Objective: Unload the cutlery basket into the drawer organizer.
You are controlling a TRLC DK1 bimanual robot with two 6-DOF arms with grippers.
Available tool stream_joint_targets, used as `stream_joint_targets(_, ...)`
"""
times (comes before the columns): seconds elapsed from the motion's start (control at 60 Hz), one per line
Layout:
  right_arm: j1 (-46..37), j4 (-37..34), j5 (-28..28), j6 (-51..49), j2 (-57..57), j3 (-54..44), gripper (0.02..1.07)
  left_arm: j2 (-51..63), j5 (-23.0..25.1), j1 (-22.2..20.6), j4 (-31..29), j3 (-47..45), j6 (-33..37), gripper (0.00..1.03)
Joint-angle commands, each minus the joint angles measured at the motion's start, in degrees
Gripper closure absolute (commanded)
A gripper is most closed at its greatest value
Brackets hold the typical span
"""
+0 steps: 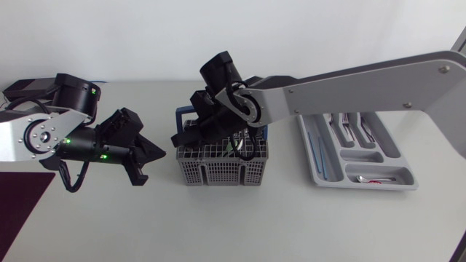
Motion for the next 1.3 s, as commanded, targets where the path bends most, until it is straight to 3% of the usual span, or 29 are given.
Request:
stream_joint_targets(0.0, 0.2, 0.3, 0.3, 1.3, -3.0, -2.6, 0.96, -0.1, 0.2, -0.4, -0.6, 0.8, 0.8, 0.84)
stream_joint_targets(0.75, -1.9, 1.6, -8.7, 6.2, -19.3, -9.1, 0.96, -0.9, 0.2, -0.9, -0.5, -0.2, 0.9, 0.84)
stream_joint_targets(1.083, -7.6, -2.9, -12.2, 7.0, -31.7, -13.1, 0.96, -1.2, 0.2, -1.7, -0.5, -0.4, 0.6, 0.84)
stream_joint_targets(1.283, -12.8, -9.1, -12.7, 7.3, -39.9, -15.8, 0.96, -4.0, 0.2, -1.6, -1.1, -1.0, 0.4, 0.84)
